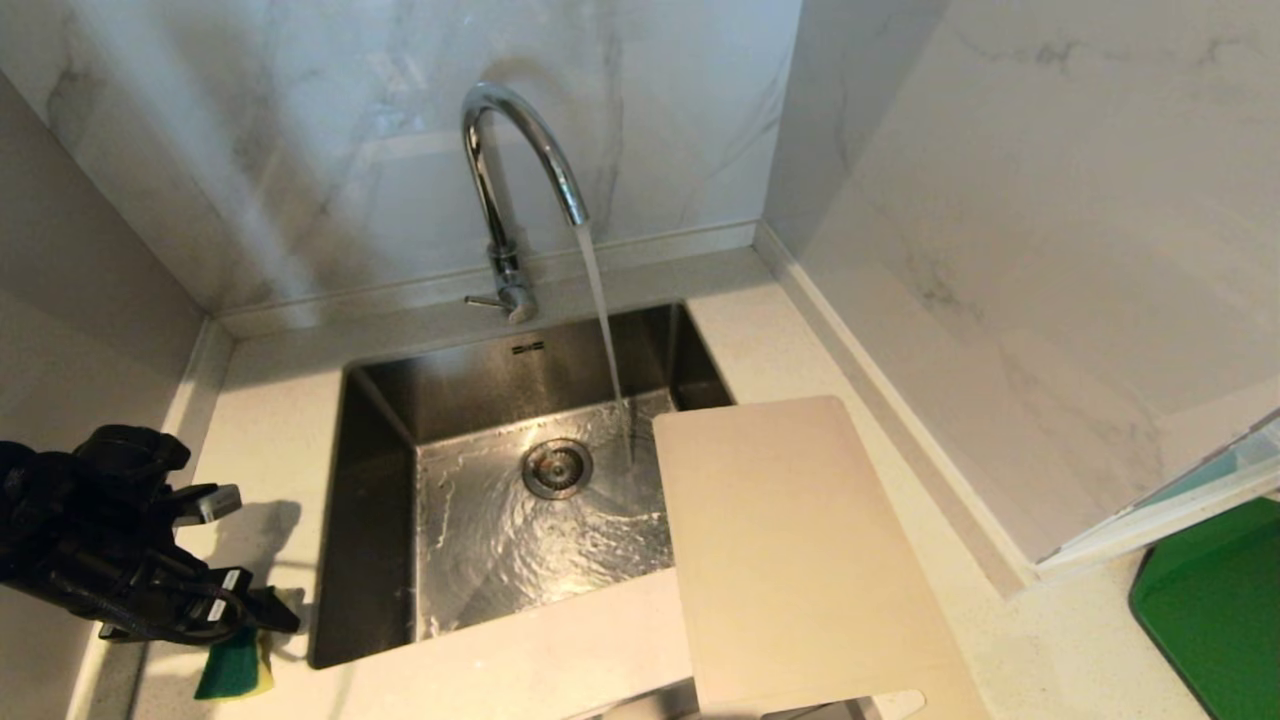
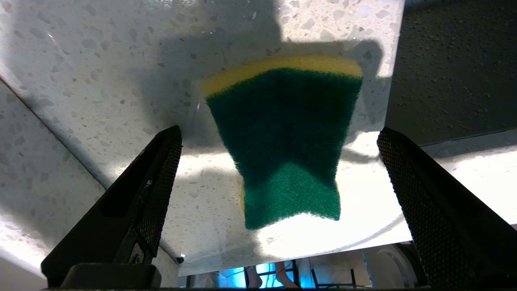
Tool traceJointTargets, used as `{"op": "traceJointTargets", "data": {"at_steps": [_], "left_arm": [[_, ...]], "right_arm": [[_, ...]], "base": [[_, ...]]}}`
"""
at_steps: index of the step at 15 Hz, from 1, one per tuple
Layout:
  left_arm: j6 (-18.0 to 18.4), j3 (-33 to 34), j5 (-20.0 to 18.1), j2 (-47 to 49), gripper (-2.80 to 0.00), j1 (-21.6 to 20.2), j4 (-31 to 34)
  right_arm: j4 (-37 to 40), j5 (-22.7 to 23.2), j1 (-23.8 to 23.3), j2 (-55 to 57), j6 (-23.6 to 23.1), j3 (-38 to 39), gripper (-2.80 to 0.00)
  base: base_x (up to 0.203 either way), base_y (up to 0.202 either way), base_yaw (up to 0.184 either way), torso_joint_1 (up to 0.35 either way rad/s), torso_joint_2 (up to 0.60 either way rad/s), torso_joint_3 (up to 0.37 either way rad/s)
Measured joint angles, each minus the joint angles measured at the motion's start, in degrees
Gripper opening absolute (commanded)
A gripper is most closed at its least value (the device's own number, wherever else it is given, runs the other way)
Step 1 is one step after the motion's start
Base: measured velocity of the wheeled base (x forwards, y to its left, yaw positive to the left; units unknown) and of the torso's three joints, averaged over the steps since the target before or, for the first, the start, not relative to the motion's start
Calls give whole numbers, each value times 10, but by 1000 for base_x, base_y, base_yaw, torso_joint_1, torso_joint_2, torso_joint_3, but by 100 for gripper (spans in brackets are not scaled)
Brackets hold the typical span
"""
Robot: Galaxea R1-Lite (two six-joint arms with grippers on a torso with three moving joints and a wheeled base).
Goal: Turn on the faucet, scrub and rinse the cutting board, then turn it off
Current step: Pick up the cleaning cloth
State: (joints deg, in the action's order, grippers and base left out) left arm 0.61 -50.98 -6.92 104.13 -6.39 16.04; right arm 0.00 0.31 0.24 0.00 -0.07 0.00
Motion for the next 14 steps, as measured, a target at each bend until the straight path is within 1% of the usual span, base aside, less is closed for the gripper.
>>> {"op": "traceJointTargets", "data": {"at_steps": [4,7,14], "left_arm": [[0,0,1,3,0,-1,-2],[0,-2,4,8,0,-1,-16],[0,0,5,11,0,0,-18]], "right_arm": [[0,0,0,0,0,0,-280],[0,0,0,0,0,0,-280],[0,0,0,0,0,0,-280]], "base": [[0,0,0,0,0,0],[0,0,0,0,0,0],[0,0,0,0,0,0]]}}
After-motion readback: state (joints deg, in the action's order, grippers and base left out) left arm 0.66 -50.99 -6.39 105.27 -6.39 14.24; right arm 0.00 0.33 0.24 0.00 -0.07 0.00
